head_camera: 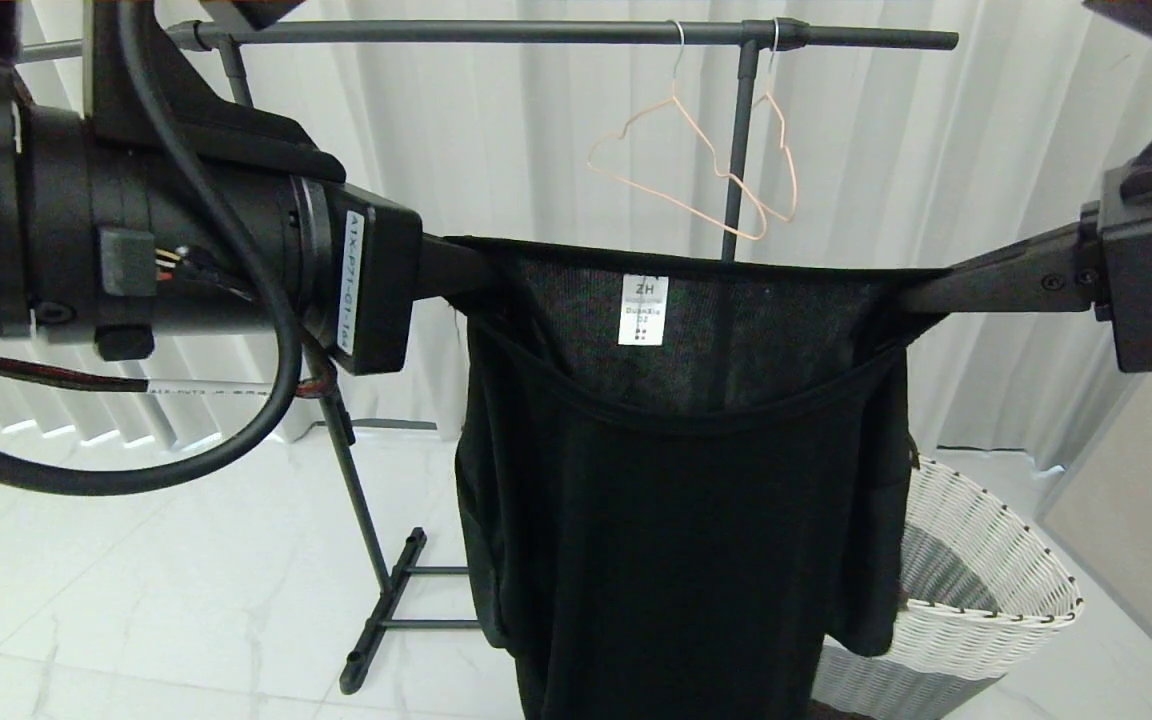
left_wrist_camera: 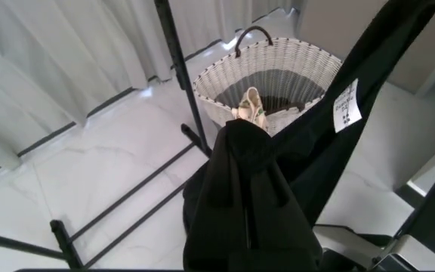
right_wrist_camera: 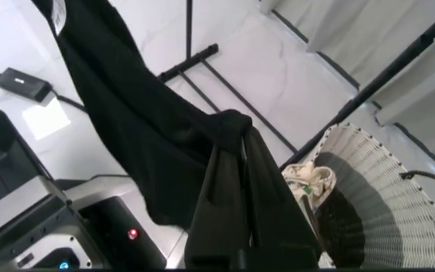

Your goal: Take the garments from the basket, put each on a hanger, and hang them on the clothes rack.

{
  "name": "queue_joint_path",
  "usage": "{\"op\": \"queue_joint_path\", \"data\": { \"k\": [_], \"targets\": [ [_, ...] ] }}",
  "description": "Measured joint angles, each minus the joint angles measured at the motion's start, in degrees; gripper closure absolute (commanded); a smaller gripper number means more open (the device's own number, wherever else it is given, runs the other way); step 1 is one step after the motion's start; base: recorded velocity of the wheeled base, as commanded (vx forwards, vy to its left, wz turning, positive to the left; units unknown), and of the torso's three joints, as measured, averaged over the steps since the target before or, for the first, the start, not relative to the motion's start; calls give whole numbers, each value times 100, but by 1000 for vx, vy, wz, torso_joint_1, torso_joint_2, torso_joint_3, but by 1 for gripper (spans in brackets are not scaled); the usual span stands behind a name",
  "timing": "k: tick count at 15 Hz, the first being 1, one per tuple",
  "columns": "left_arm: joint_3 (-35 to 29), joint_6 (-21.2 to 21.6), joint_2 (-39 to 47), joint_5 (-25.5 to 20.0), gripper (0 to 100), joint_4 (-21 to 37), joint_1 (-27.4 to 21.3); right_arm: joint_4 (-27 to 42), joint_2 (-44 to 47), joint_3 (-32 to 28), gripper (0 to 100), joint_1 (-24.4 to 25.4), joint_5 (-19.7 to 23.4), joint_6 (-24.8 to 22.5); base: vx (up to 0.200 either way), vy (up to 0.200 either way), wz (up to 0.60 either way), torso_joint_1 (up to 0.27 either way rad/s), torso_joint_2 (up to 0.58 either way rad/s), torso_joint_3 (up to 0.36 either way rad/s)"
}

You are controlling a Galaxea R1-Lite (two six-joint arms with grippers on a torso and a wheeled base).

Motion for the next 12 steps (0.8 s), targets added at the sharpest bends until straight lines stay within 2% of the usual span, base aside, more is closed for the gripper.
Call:
{"op": "queue_joint_path", "data": {
  "k": [5,8,10,11,12],
  "targets": [
    [23,24,116,51,100,5,24,20,-334,349,0,-12,10,85,0,0,0,0,0,0],
    [117,44,155,273,100,24,124,39,-471,390,0,-389,-94,167,0,0,0,0,0,0],
    [356,50,99,586,100,34,477,334,-505,416,0,-1037,-778,169,0,0,0,0,0,0],
    [560,49,16,792,100,35,768,494,-516,460,0,-1395,-1262,187,0,0,0,0,0,0],
    [767,50,-105,924,100,38,1069,536,-527,580,0,-1690,-1563,222,0,0,0,0,0,0]
  ]
}}
